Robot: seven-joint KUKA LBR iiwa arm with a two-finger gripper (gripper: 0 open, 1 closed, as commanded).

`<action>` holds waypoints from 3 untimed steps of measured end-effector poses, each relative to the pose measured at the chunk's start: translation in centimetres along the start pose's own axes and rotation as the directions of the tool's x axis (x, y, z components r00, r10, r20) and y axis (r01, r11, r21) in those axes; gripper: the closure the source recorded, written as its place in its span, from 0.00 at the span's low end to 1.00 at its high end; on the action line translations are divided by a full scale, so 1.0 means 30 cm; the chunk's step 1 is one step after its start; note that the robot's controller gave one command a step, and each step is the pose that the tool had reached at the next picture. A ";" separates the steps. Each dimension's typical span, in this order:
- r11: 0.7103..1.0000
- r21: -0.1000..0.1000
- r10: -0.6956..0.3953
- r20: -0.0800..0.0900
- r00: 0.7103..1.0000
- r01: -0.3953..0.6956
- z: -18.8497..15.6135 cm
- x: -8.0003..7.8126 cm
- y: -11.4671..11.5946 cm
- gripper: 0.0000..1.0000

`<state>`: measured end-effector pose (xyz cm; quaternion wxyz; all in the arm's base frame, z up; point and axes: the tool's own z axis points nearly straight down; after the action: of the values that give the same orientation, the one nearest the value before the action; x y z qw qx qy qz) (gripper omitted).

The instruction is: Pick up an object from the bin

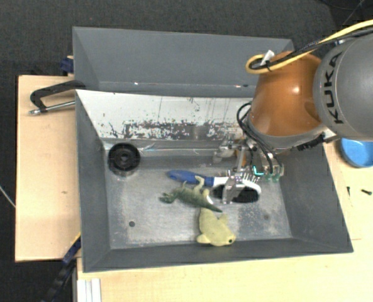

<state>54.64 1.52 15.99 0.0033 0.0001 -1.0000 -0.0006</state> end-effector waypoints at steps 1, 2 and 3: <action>0.996 0.001 0.085 0.006 0.996 -0.085 0.274 0.012 0.004 0.00; 0.996 -0.001 0.085 0.012 0.996 -0.085 0.271 0.010 0.007 1.00; 0.998 0.002 -0.066 0.019 0.998 0.066 -0.168 0.041 -0.067 1.00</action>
Offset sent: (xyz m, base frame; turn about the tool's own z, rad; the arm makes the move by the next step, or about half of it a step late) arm -0.0055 0.0016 -0.0827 0.0842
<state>53.44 -0.49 21.05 -0.0062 0.0333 -0.9994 0.0002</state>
